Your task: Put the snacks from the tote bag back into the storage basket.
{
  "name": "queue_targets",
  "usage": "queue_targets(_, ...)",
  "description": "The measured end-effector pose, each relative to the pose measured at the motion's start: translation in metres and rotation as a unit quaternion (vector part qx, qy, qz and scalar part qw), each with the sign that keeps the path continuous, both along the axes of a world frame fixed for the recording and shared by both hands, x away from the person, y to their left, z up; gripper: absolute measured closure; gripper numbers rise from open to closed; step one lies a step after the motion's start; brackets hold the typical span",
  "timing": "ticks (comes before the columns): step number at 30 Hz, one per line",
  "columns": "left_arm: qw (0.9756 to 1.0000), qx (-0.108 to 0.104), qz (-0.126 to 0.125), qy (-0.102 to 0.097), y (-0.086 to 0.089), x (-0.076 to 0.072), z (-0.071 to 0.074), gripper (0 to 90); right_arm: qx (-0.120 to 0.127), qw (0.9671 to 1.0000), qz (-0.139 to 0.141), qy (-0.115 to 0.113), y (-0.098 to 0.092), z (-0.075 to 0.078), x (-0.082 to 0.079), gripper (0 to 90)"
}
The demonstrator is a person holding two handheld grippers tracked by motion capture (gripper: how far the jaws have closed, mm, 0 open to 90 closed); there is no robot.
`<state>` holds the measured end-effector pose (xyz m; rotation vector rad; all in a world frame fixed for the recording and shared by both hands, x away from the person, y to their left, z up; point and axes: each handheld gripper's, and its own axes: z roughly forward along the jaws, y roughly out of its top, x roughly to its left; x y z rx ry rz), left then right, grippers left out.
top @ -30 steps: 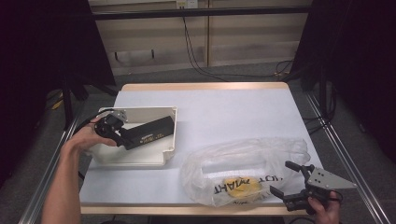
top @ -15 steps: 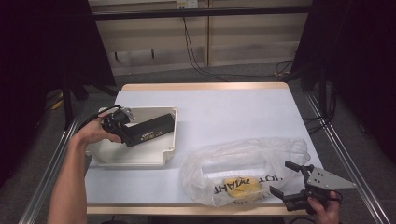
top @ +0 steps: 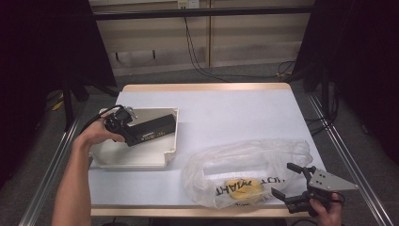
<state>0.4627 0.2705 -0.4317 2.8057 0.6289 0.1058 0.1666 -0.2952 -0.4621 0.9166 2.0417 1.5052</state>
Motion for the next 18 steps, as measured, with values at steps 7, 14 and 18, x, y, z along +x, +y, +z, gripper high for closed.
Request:
queue_targets(7, 0.9998, 0.003, 0.017, 0.001, -0.0012, 0.0041, -0.0004, 35.1, 0.000, 1.0000, 0.000, -0.001, 0.0004, -0.0002, 0.0003, 0.1)
queue_targets(14, 0.9993, 0.000, 0.035, -0.007, -0.0022, 0.0084, -0.0018, 31.7, 0.001, 1.0000, 0.003, 0.002, 0.0018, -0.0007, 0.0011, 0.1)
queue_targets(18, 0.9991, 0.002, 0.042, -0.011, -0.0028, 0.0099, -0.0024, 29.9, -0.002, 1.0000, 0.006, 0.003, 0.0013, -0.0005, 0.0008, 0.0)
